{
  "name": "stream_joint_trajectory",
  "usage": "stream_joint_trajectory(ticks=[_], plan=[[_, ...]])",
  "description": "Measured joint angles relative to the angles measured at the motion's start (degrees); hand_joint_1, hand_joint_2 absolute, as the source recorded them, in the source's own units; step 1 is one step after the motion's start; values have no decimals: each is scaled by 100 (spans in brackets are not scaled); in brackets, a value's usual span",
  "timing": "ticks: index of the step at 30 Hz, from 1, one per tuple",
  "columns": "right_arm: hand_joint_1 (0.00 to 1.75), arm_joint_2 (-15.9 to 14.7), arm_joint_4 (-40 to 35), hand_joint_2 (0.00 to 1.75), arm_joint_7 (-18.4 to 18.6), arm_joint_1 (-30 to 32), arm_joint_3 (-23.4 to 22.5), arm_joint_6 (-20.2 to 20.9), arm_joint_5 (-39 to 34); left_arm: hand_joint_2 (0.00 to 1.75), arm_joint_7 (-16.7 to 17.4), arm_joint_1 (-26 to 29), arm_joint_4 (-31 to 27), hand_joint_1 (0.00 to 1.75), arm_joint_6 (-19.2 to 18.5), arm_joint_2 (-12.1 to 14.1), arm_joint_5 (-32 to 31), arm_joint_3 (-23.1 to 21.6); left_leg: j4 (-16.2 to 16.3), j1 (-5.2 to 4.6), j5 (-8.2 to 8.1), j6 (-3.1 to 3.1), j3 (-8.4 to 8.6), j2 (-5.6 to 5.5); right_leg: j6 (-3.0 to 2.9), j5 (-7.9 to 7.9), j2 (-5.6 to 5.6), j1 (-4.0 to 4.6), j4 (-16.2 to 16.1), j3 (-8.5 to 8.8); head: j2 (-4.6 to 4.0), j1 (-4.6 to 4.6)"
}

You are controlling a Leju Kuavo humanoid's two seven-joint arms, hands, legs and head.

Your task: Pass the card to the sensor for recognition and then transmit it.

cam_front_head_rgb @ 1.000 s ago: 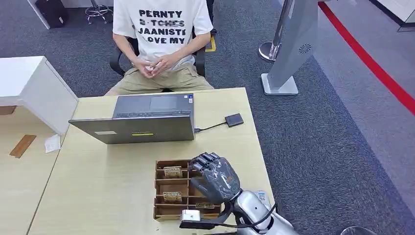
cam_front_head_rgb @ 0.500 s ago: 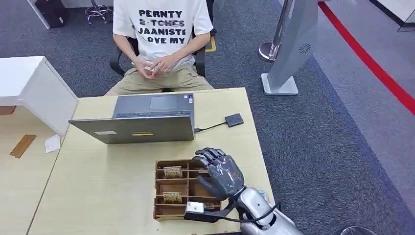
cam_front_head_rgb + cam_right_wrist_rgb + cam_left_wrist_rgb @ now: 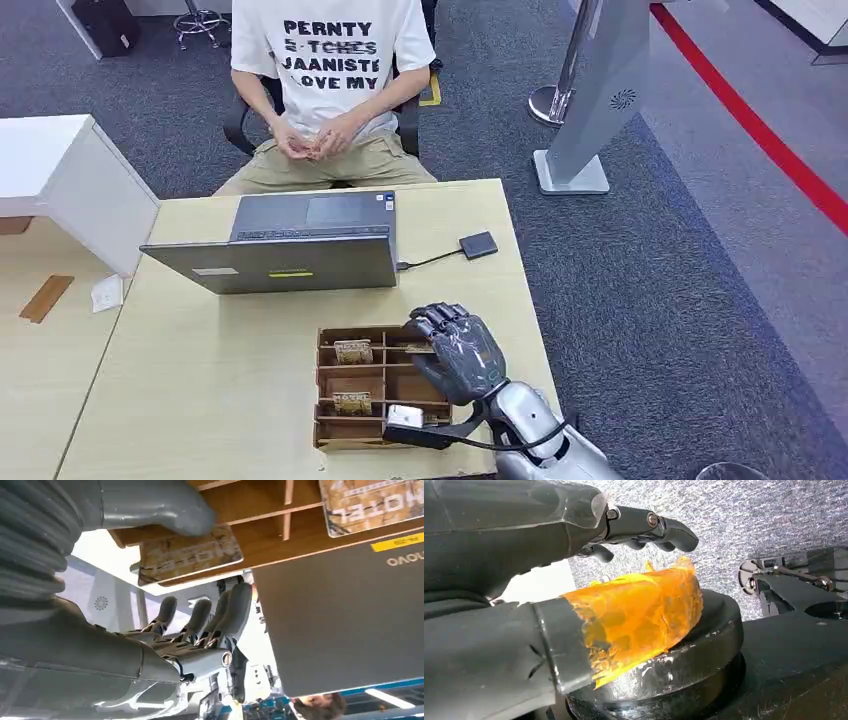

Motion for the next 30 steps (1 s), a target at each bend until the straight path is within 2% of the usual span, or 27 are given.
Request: stream_joint_trajectory(ticks=[2, 5, 6, 7, 14, 15, 16, 17, 30], plan=[[105, 0, 2, 175, 2, 24, -50, -2, 0, 0, 0, 1, 0, 0, 2, 0, 2, 0, 0, 0, 0, 0, 0, 0, 0, 0, 0, 0, 0, 0, 0, 0], [115, 0, 7, 175, 2, 51, -94, -4, 2, 0, -2, 2, 0, 0, 7, 0, 4, 0, 0, 0, 0, 0, 0, 0, 0, 0, 0, 0, 0, 0, 0, 0], [134, 0, 7, 175, 2, 50, -118, -7, 2, 0, 0, 3, 0, 0, 9, 0, 11, 0, 0, 0, 0, 0, 1, 0, 0, 0, 0, 0, 0, 1, 0, -2], [140, 0, 7, 175, 2, 49, -131, -9, 2, 0, -2, 3, 0, 0, 9, 0, 15, 0, 0, 0, 0, 0, 1, 0, 0, 0, 0, 0, 0, 1, 0, 0], [140, 0, 7, 175, 2, 41, -194, -17, 2, 0, -2, 5, 0, 0, 11, 0, 17, 0, 0, 0, 0, 0, 3, -1, 0, 0, -1, 0, 0, 4, 0, 0], [147, 0, 7, 175, 2, 40, -199, -17, 2, 0, 0, 5, 0, 0, 11, 0, 17, 0, 0, 0, 0, 0, 3, -1, 0, 0, -1, 0, 0, 4, 0, 0], [168, 0, 7, 175, 2, 40, -201, -17, 2, 0, -2, 4, 0, 0, 11, 0, 17, 0, 0, 0, 0, 0, 3, -1, 0, 0, -1, 0, 0, 4, 0, 0], [175, 0, 7, 175, 2, 40, -203, -17, 2, 0, -2, 5, 0, 0, 11, 0, 17, 0, 0, 0, 0, 0, 3, -1, 0, 0, -1, 0, 0, 4, 0, 0], [175, 0, 4, 175, -20, 41, -258, 44, -18, 0, 0, 4, 0, 0, 9, 0, 15, 0, 0, 0, 0, 0, 9, 0, 0, 0, 0, 0, 0, 8, 0, 0]])
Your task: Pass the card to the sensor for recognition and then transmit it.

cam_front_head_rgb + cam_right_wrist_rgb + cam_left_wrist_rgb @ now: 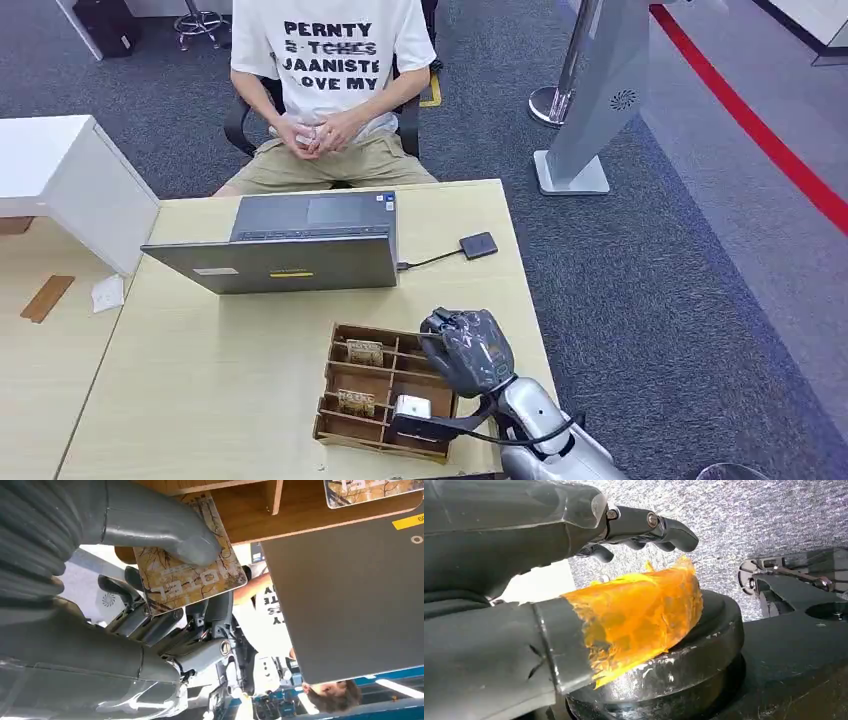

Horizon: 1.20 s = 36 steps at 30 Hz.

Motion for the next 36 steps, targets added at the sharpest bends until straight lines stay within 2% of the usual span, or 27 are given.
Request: stream_joint_trajectory(ticks=[5, 12, 18, 25, 36], plan=[[175, 13, -144, 175, -257, 65, -100, 50, -580, 0, -2, 2, 0, 0, -2, 0, 2, 0, 0, 0, 0, 0, 0, -2, 0, 0, -1, 0, 0, 1, 0, 2], [175, 125, -1042, 175, -948, 431, -376, 72, -2099, 0, -22, 12, 0, 0, 20, 0, 28, 2, 0, 0, -1, 0, -3, -1, 0, -1, -1, 0, 0, -1, 0, 0], [175, 166, -1712, 175, -1191, 626, -505, 367, -2912, 0, -22, 11, 0, 0, 50, 0, 59, 2, 0, 1, 0, 0, -2, 1, 0, 0, 0, 0, 0, -1, 0, 0], [175, 168, -2015, 175, -1298, 696, -555, 583, -3368, 0, -22, 10, 0, 0, 52, -2, 70, 2, 0, 0, 0, 0, -1, 0, 0, 0, 0, 0, 0, 0, 0, 0], [175, 175, -2225, 175, -1331, 567, -627, 658, -3414, 0, -22, 9, 0, 0, 52, 0, -7, 0, 0, 1, 0, 0, -2, 1, 0, 0, 0, 0, 0, -1, 0, 0]])
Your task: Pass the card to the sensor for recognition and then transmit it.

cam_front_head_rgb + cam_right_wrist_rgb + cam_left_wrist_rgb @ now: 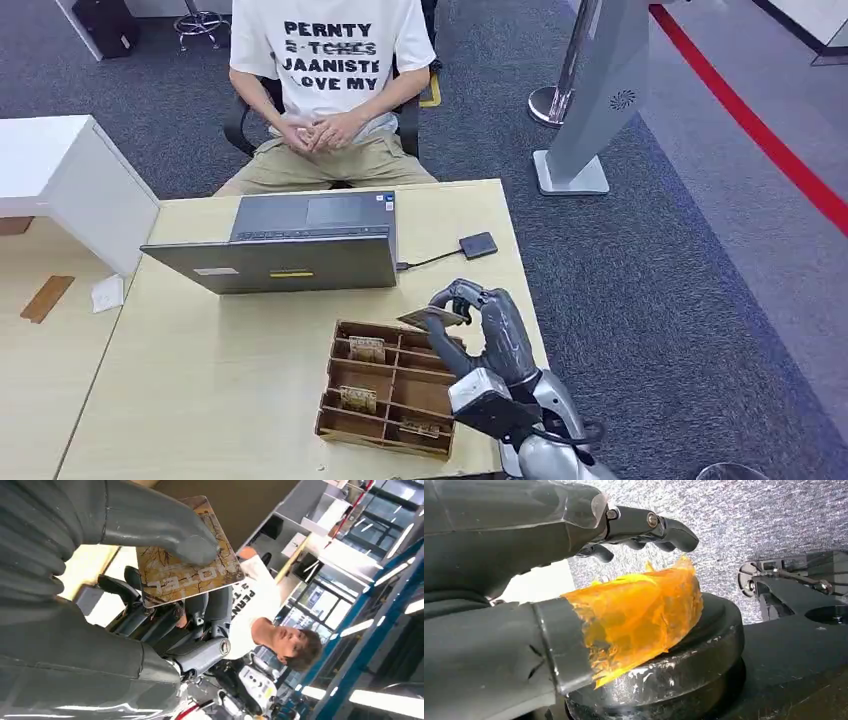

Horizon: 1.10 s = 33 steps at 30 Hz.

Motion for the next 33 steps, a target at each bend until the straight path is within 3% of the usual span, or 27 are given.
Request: stream_joint_trajectory(ticks=[16, 25, 33], plan=[[175, 48, 0, 175, 85, -274, 15, 46, 116, 0, 7, -3, 0, 0, -9, 0, -79, -13, 0, 0, 1, 0, -4, -1, 0, 0, 0, -1, 1, 0, 0, 0], [175, 424, 834, 175, 1057, -1815, 253, 452, 760, 0, 183, -145, 0, 0, -131, -2, -442, -247, 0, 1, 22, -11, 1, 3, -11, 21, 3, 1, 2, 0, 0, 0], [175, 953, 2038, 175, 1620, -2887, 354, 459, 1576, 0, 179, -254, 0, 0, -446, 9, -649, -501, 0, 4, 25, -15, 0, 0, -12, 21, 2, 2, 9, -2, 0, 0]])
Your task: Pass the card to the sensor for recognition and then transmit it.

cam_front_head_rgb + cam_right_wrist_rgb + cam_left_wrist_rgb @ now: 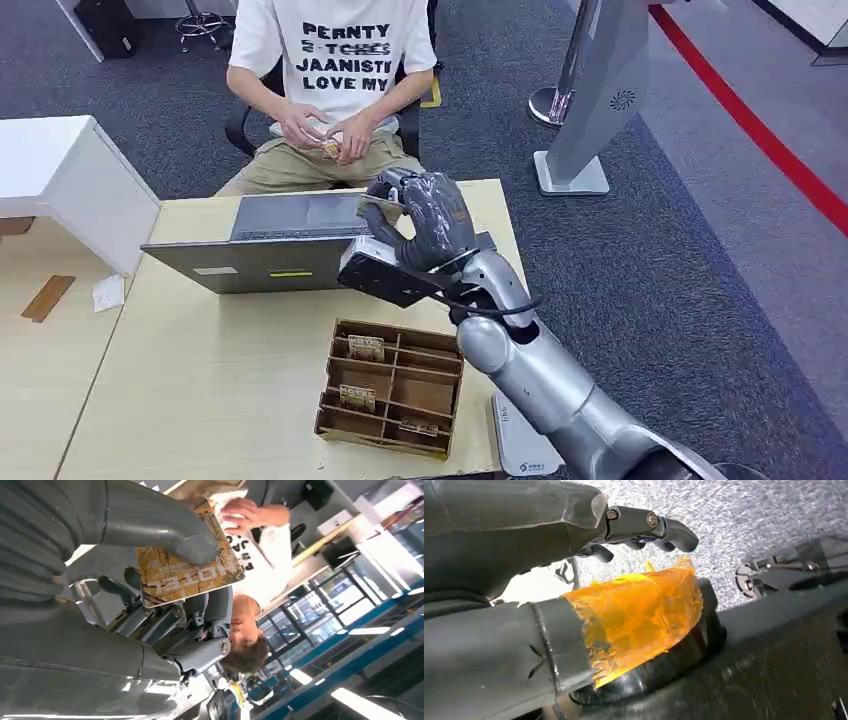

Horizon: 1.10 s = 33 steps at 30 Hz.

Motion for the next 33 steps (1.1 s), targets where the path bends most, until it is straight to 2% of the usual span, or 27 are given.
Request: stream_joint_trajectory(ticks=[12, 24, 25, 26, 32, 33], plan=[[175, 428, 1018, 175, 332, -550, 26, -68, 865, 0, -7, -25, 0, 0, -87, 24, -98, -190, 0, -1, 0, 0, -3, -1, 0, 0, 0, -1, -1, -3, 0, 0], [175, 640, 1274, 175, 341, -611, 26, -173, 1086, 0, -42, -31, 0, 0, -111, 26, -105, -227, 0, -1, 0, 0, -3, 0, 0, 0, 0, 0, 0, -5, 0, 0], [54, 659, 1284, 175, 341, -611, 26, -175, 1093, 0, -42, -32, 0, 0, -113, 26, -105, -227, 0, -1, 0, 0, -3, 0, 0, 0, 0, 0, 0, -5, 0, 0], [47, 671, 1289, 175, 341, -608, 28, -175, 1095, 0, -42, -32, 0, 0, -116, 26, -105, -227, 0, -1, 0, 0, -3, -1, 0, 0, 0, 0, 0, -5, 0, 0], [47, 747, 1291, 175, 339, -602, 48, -157, 1112, 0, -44, -32, 0, 0, -118, 26, -96, -227, 0, -1, 0, 0, -4, -1, 0, 0, 0, 0, 0, -5, 0, 0], [33, 754, 1291, 175, 336, -602, 52, -157, 1112, 0, -44, -32, 0, 0, -118, 26, -96, -227, 0, -1, 0, 0, -4, -1, 0, 0, 0, 0, 0, -5, 0, 2]])
